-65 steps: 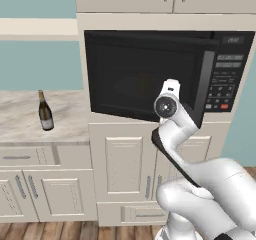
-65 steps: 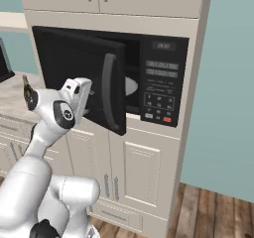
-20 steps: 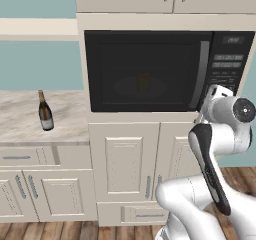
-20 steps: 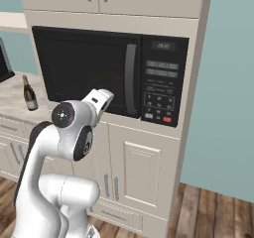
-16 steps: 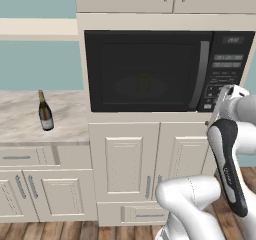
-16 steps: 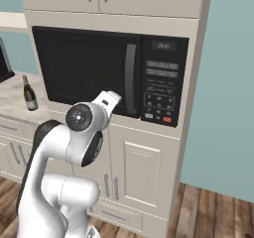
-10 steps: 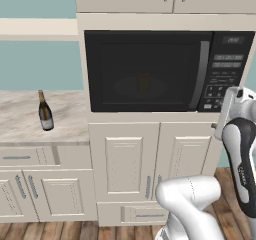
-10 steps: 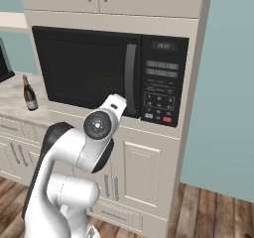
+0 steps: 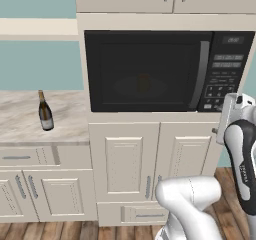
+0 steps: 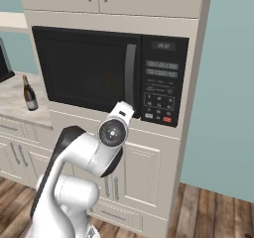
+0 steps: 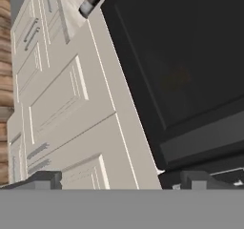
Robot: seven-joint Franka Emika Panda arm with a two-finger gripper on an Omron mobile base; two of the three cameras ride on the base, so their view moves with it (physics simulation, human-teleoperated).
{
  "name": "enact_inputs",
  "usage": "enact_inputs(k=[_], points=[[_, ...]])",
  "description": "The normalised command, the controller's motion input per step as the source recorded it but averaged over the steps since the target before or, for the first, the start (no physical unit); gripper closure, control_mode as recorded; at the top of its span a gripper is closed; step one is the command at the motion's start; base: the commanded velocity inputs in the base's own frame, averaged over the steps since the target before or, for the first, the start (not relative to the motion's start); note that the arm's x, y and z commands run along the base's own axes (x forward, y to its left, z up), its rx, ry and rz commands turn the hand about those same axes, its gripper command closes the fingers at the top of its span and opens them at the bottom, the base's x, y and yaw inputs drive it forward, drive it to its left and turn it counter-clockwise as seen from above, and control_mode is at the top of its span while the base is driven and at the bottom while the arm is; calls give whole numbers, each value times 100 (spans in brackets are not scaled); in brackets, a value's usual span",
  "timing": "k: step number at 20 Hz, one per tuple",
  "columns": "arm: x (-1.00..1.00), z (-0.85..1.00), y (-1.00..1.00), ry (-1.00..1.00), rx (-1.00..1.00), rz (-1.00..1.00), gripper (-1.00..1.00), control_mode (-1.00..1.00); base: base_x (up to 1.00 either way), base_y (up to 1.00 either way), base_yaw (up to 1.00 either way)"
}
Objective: Place the microwavable item in the microwave. Then, close the microwave door and press the start button.
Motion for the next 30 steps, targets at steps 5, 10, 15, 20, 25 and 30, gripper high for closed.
enact_inputs(k=[5, 10, 15, 20, 25, 30], points=[[6, -15, -19, 0, 0, 0, -100, -100, 0, 0, 0], [12, -7, -22, 0, 1, 0, -100, -100, 0, 0, 0], [26, -12, -13, 1, 0, 0, -100, -100, 0, 0, 0], [32, -17, -12, 3, 1, 0, -100, -100, 0, 0, 0], [31, -21, -12, 4, 1, 0, -100, -100, 0, 0, 0], [35, -9, -7, 0, 1, 0, -100, -100, 0, 0, 0]])
